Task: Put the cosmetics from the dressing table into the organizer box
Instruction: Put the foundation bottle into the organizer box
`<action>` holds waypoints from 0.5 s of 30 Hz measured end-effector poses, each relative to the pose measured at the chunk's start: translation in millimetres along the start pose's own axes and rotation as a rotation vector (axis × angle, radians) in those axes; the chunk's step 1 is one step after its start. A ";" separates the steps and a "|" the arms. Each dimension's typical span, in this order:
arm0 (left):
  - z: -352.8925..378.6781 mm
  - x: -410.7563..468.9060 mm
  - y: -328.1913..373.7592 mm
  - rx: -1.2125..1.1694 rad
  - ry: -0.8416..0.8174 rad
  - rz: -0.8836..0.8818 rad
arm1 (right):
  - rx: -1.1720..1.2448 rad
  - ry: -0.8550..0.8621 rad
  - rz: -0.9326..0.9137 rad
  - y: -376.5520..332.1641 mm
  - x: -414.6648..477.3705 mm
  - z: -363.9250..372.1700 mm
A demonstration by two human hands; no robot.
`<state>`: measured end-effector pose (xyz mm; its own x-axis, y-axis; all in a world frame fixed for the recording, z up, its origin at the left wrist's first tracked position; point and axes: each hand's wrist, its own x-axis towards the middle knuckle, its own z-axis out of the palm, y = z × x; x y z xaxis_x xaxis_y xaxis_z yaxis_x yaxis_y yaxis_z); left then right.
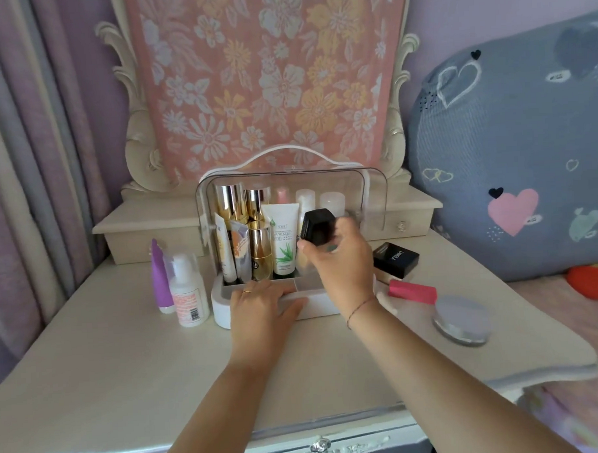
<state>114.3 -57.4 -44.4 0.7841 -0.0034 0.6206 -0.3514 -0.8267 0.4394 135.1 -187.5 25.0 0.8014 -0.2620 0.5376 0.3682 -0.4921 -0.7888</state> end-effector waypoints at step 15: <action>2.6 0.7 -3.8 0.026 0.015 0.012 | -0.313 -0.124 0.137 25.6 16.4 38.1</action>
<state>117.5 -55.8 -47.3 0.7724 -0.0053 0.6351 -0.3471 -0.8410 0.4150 175.7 -172.8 2.3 0.8912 -0.2501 0.3783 0.1070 -0.6947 -0.7113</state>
